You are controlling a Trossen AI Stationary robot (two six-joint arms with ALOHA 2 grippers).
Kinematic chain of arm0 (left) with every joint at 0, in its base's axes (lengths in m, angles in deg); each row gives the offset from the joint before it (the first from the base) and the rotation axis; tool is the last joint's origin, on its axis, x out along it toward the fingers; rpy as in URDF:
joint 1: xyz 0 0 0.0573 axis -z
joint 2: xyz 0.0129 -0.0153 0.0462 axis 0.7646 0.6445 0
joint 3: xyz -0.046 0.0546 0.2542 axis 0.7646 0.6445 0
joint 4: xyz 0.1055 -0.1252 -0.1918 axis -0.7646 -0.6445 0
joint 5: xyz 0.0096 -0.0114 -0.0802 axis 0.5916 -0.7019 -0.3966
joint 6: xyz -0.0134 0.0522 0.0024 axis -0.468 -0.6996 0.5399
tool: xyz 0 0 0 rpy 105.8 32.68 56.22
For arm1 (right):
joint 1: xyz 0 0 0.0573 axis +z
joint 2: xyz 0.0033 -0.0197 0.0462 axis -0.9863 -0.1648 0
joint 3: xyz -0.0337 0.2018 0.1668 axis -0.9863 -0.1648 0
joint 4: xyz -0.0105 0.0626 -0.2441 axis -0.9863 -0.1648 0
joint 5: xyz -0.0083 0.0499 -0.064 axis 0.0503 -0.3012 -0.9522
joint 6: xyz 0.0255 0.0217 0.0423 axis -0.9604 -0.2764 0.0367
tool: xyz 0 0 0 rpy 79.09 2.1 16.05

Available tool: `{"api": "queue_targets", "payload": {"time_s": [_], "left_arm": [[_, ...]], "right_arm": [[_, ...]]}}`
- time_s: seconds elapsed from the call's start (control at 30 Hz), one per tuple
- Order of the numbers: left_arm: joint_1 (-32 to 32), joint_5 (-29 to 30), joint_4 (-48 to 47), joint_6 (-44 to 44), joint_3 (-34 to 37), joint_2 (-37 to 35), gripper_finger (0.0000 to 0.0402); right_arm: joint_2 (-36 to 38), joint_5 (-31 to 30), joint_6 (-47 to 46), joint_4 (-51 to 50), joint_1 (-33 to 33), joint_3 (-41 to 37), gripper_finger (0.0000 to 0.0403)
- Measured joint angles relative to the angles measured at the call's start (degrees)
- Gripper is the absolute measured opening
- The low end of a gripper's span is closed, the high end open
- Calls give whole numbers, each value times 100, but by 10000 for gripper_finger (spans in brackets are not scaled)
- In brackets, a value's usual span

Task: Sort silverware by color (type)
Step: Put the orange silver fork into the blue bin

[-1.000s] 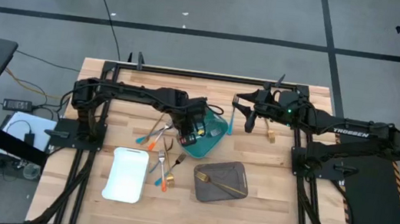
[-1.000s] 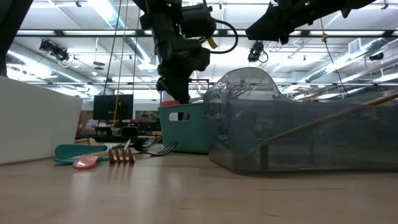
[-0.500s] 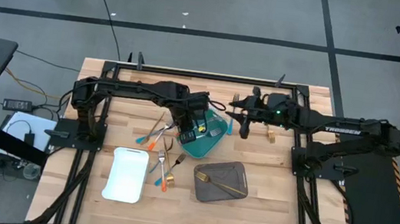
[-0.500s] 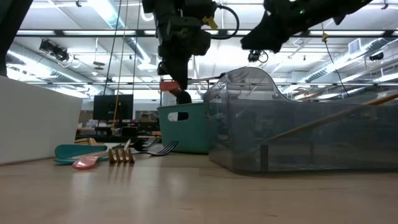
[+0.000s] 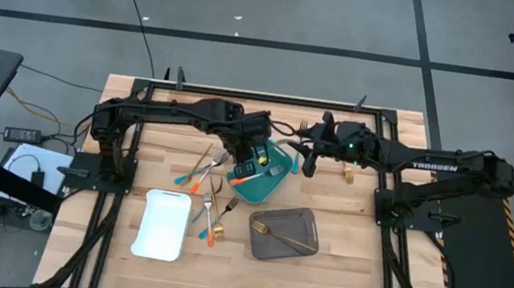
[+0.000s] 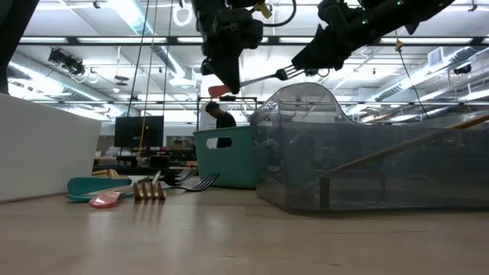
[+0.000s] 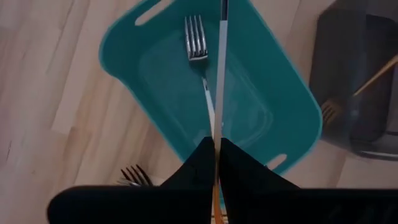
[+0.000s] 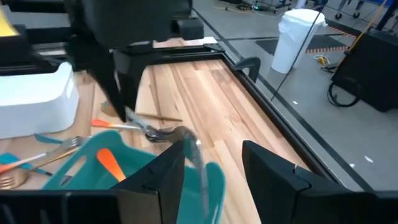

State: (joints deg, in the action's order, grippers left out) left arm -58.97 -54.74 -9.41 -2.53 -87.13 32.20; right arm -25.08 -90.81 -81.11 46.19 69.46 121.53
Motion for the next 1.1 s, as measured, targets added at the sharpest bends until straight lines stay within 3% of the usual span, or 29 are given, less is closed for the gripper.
{"api": "queue_targets", "payload": {"time_s": [0.43,0.8,1.1], "left_arm": [[0,6,6,-62,-67,0,20],[-2,99,175,-71,-54,0,22],[144,993,486,-332,-58,-53,82]], "right_arm": [[0,-324,1,-102,134,0,123],[12,-316,-137,-129,47,0,12],[7,-612,-248,-277,25,0,9]]}}
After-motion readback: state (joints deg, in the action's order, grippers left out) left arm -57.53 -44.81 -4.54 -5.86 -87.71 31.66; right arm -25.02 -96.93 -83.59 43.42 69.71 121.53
